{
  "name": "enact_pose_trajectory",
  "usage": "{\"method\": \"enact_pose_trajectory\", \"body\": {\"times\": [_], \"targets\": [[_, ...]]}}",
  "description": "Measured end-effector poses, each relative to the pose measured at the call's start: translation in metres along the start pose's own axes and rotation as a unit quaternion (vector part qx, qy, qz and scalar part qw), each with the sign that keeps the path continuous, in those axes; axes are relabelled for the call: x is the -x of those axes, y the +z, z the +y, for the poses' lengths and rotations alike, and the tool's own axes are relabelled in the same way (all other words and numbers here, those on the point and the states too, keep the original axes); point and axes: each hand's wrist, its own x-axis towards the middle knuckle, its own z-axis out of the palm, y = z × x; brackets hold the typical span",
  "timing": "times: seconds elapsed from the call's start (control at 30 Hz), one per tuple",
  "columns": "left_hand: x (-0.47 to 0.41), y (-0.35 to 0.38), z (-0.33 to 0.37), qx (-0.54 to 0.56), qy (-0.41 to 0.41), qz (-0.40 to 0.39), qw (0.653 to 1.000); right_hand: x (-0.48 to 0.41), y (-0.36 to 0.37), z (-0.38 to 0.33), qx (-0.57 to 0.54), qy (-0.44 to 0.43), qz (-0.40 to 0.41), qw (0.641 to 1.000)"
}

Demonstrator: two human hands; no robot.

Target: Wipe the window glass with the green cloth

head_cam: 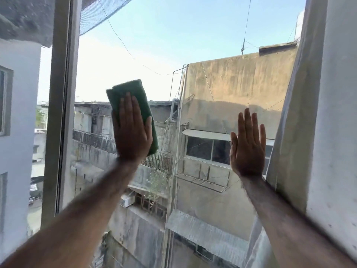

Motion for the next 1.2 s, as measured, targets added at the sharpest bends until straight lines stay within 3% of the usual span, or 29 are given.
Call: {"method": "enact_pose_trajectory", "body": {"times": [0.1,0.17,0.27,0.37,0.5,0.6,0.77,0.87,0.93,1.0,1.1,1.2], "targets": [[-0.050,0.002,0.044,0.037,-0.106,0.024,0.993,0.000,0.000,0.000,0.004,0.004,0.000,1.000],[-0.062,0.007,0.082,0.048,-0.096,0.027,0.994,0.000,0.001,0.002,0.006,0.002,0.002,1.000],[-0.034,0.020,0.134,0.072,0.070,0.049,0.994,-0.001,0.003,0.006,0.016,-0.005,0.004,1.000],[0.043,0.033,0.149,0.065,0.257,-0.012,0.964,0.000,0.003,0.006,0.013,-0.004,0.001,1.000],[0.121,0.039,0.088,0.051,0.293,-0.061,0.953,-0.002,-0.002,0.000,0.004,0.000,-0.001,1.000],[0.133,0.025,0.020,0.048,0.244,-0.065,0.966,-0.004,-0.005,0.002,-0.005,0.003,-0.009,1.000],[0.061,-0.011,-0.073,0.014,0.013,-0.045,0.999,-0.001,-0.006,-0.002,-0.006,0.006,-0.017,1.000],[-0.022,-0.019,-0.069,0.034,-0.132,0.015,0.991,0.000,-0.005,-0.006,-0.005,0.010,-0.016,1.000],[-0.062,-0.017,-0.036,0.045,-0.165,0.039,0.985,-0.001,-0.004,-0.006,-0.001,0.008,-0.014,1.000],[-0.078,-0.009,0.010,0.039,-0.115,0.044,0.992,-0.001,-0.003,-0.005,0.001,0.008,-0.017,1.000],[-0.058,0.007,0.082,0.054,0.052,0.046,0.996,-0.002,-0.002,-0.004,-0.001,0.008,-0.019,1.000],[0.001,0.021,0.117,0.072,0.223,0.009,0.972,-0.002,-0.003,-0.002,0.007,0.005,-0.020,1.000]]}}
